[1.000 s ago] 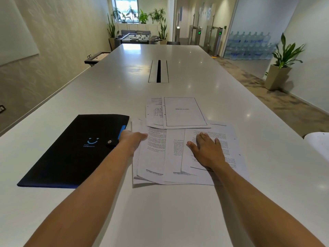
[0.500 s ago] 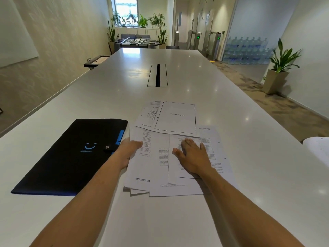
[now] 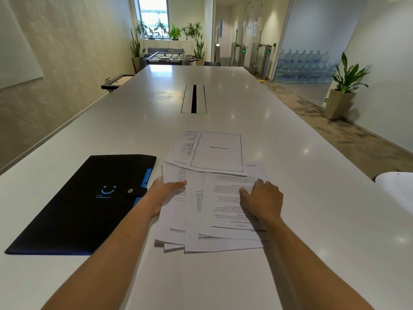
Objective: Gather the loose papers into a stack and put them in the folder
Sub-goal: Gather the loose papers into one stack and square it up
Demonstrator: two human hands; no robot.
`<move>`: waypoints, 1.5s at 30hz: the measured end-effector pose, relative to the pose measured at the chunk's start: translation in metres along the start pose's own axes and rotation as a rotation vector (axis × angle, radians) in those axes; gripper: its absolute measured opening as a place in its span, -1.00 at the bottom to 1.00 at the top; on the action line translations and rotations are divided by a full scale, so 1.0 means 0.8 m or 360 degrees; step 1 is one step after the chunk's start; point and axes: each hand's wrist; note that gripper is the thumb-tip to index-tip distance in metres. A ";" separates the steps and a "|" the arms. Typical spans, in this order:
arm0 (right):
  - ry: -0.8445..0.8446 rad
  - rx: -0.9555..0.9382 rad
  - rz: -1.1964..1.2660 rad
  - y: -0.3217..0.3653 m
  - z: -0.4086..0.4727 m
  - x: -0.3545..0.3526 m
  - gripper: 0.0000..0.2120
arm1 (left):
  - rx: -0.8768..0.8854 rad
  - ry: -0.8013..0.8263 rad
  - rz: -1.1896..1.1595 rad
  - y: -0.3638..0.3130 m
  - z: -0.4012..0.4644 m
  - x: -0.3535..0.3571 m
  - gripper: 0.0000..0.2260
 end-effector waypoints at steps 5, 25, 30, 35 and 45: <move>0.0007 -0.0130 0.0101 0.031 -0.012 -0.002 -0.41 | 0.0020 0.0082 0.0005 0.004 0.000 0.011 -0.68; 0.0181 0.0455 0.1168 0.040 0.039 -0.038 -0.41 | 0.0003 0.0039 0.0341 0.001 0.002 0.012 -0.67; 0.0304 0.0463 0.1018 0.056 0.084 -0.041 -0.39 | 0.0000 0.0027 0.0361 0.002 0.002 0.010 -0.60; 0.0345 0.0386 0.0776 0.090 0.099 -0.035 -0.44 | 0.0036 0.0060 0.0383 0.002 0.002 0.009 -0.68; 0.0430 0.0545 0.0858 0.089 0.114 -0.032 -0.72 | 0.0017 0.0022 0.0433 0.003 0.006 0.007 -0.59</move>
Point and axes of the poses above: each hand's wrist, its own z-axis towards the middle knuckle, its own x-axis out of the palm, y = z × x, and after that the axes turned 7 degrees about -z, right-handed
